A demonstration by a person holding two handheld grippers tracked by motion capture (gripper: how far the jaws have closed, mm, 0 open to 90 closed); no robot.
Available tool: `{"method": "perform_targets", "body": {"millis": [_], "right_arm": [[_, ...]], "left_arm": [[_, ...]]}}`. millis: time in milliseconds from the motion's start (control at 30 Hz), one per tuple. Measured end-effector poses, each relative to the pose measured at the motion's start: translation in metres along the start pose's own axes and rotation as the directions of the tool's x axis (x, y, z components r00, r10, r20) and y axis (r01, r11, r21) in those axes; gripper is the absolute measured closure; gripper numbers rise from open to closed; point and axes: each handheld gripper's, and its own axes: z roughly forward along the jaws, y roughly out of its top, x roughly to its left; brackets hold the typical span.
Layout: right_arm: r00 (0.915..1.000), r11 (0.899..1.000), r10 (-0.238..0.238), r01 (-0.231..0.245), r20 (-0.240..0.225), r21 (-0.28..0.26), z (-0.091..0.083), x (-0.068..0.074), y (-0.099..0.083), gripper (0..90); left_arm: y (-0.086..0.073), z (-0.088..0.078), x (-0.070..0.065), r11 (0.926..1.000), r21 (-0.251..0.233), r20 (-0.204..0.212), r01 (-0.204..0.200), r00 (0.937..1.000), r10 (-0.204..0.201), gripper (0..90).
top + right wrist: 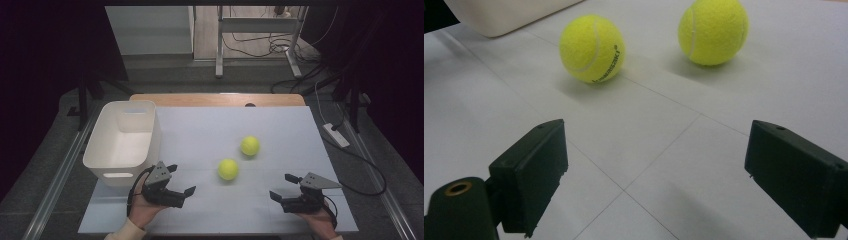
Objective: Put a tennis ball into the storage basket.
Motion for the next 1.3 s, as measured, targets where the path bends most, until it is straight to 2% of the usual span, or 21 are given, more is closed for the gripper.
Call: {"method": "perform_targets", "body": {"millis": [200,800,1300], "right_arm": [[1.0000,1.000,0.003,-0.003,0.000,0.000,0.001,-0.001,0.000,10.2],[1.0000,1.000,0.002,-0.002,-0.002,-0.006,0.001,-0.001,0.000,10.2],[0.9999,1.000,0.012,-0.012,-0.001,-0.014,0.000,-0.002,0.001,10.2]], "left_arm": [[0.006,0.004,0.001,1.0000,0.007,0.000,-0.002,1.0000,0.002,4.7],[0.032,0.018,-0.007,0.9992,0.010,0.047,-0.039,0.9981,0.039,4.6],[0.047,0.023,-0.012,0.9976,0.013,0.078,-0.068,0.9947,0.067,4.5]]}}
